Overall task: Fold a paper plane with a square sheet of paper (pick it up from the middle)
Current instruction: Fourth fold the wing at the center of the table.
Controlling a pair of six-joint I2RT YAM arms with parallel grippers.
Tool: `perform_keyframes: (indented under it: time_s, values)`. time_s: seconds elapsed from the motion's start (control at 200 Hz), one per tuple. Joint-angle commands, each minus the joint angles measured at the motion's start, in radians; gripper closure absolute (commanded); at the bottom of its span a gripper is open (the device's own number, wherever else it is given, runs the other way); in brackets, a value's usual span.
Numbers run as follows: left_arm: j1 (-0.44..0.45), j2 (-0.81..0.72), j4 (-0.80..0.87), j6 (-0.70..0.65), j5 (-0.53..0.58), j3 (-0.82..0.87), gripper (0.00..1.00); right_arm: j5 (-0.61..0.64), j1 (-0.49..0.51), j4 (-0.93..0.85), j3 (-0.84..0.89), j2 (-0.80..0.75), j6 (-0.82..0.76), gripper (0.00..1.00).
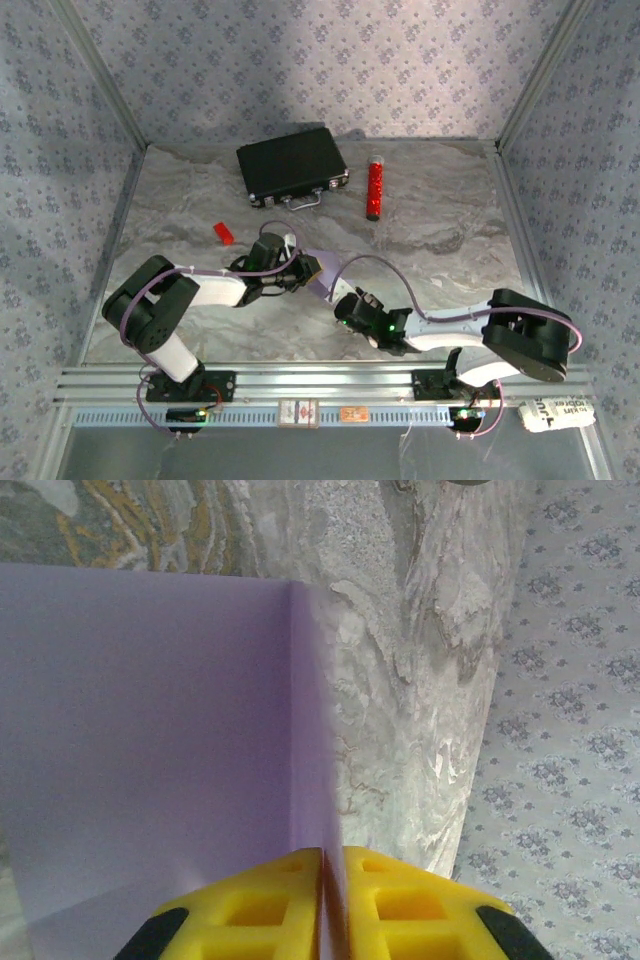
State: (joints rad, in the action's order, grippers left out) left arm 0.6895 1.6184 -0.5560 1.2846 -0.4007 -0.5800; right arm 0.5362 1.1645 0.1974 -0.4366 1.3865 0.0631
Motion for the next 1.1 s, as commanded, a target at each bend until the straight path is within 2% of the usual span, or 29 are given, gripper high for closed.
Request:
perform_keyframes:
  time_s: [0.0,0.22,0.52,0.665,0.964,1.094]
  values:
    - [0.001,0.007,-0.012,-0.01,-0.019,-0.028,0.88,0.038,0.009,0.015,-0.024,0.028,0.016,0.62]
    - [-0.001,0.012,-0.013,-0.01,-0.026,-0.033,0.92,0.038,0.009,0.025,-0.034,0.054,0.041,0.68]
    - [-0.004,0.011,-0.01,-0.01,-0.027,-0.029,0.93,0.025,0.011,0.049,-0.034,0.052,0.059,0.68]
    - [-0.006,0.009,-0.009,-0.008,-0.027,-0.026,0.93,0.013,0.005,0.059,-0.033,0.065,0.072,0.73]
    - [-0.008,0.008,-0.009,-0.009,-0.027,-0.026,0.93,0.01,0.004,0.045,-0.037,0.082,0.08,0.74]
    - [-0.008,0.008,-0.009,-0.007,-0.03,-0.026,0.94,0.007,0.003,0.052,-0.037,0.081,0.083,0.78]
